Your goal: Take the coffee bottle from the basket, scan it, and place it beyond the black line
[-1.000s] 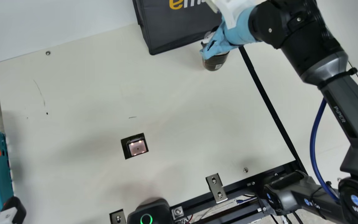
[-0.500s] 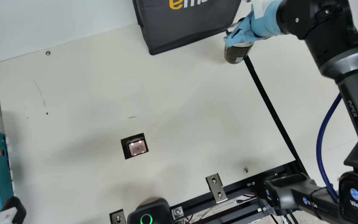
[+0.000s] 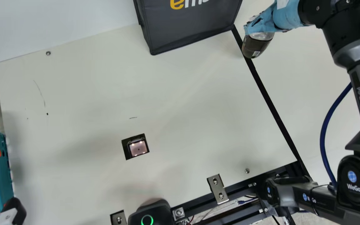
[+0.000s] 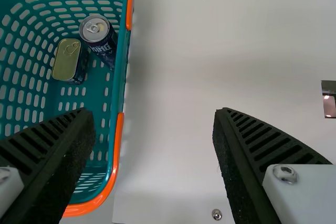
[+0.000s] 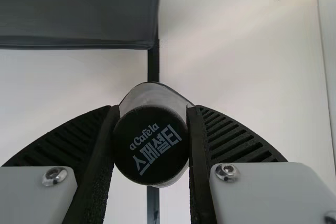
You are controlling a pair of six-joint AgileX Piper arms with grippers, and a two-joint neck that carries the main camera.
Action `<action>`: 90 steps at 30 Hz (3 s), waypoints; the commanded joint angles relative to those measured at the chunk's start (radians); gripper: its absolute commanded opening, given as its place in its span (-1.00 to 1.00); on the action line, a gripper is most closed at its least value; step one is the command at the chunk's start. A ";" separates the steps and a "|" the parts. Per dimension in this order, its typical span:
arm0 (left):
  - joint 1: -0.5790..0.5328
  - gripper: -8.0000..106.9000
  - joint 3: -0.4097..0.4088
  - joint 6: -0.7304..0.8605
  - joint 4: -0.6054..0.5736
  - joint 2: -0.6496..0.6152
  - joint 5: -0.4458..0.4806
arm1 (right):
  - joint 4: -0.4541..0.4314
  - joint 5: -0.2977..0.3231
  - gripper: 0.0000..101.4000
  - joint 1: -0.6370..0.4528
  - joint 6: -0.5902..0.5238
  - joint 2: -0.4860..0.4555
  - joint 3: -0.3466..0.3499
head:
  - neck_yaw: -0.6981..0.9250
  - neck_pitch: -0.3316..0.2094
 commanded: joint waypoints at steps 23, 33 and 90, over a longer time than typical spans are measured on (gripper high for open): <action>0.000 0.71 0.000 0.000 0.000 0.000 0.000 | -0.019 -0.076 -1.00 -0.100 0.055 0.067 0.027 | -0.001 -0.026; 0.000 0.71 0.000 0.000 0.000 0.000 0.000 | -0.006 -0.106 -1.00 -0.123 0.066 0.083 0.044 | -0.001 -0.026; 0.000 0.71 0.000 0.000 0.000 0.000 0.000 | 0.028 -0.057 0.79 -0.085 0.056 0.008 0.017 | -0.001 -0.026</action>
